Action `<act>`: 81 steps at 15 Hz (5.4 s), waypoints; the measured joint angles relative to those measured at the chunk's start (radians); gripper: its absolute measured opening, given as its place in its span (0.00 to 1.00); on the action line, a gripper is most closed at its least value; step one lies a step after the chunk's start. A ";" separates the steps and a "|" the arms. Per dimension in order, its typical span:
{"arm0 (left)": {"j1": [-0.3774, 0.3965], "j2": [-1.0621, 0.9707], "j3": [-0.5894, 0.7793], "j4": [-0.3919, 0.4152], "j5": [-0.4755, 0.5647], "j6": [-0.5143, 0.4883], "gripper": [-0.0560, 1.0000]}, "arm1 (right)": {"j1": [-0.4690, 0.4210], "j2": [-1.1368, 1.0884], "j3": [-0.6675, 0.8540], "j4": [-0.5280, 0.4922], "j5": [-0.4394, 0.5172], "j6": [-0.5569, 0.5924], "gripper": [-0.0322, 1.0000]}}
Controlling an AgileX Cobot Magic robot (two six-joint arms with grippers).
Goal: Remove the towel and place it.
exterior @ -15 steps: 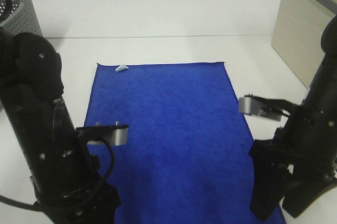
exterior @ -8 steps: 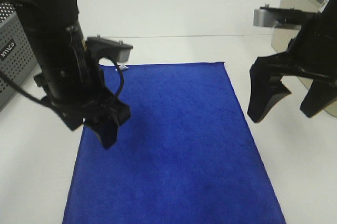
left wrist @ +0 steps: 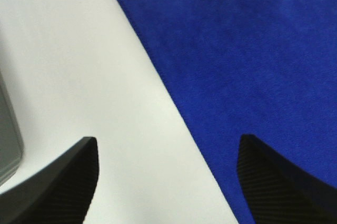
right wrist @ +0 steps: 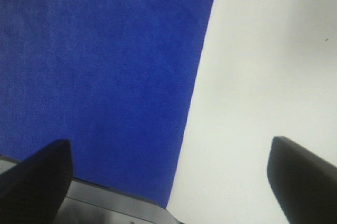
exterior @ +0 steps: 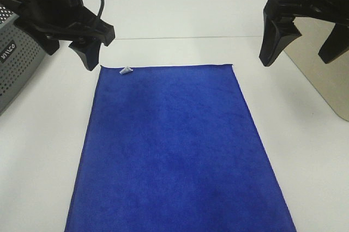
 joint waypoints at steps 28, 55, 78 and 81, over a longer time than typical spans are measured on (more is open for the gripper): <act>0.335 0.728 -0.736 -0.180 0.037 0.067 0.71 | -0.153 0.932 -0.915 0.104 0.000 -0.124 0.96; 0.263 0.826 -0.755 -0.406 -0.125 0.140 0.63 | -0.155 1.064 -0.942 0.350 -0.064 -0.254 0.81; 0.253 0.851 -0.963 -0.299 -0.318 0.237 0.08 | -0.155 1.101 -1.165 0.264 -0.273 -0.377 0.05; 0.251 0.851 -0.963 -0.275 -0.412 0.237 0.08 | -0.153 1.101 -1.165 0.267 -0.361 -0.413 0.05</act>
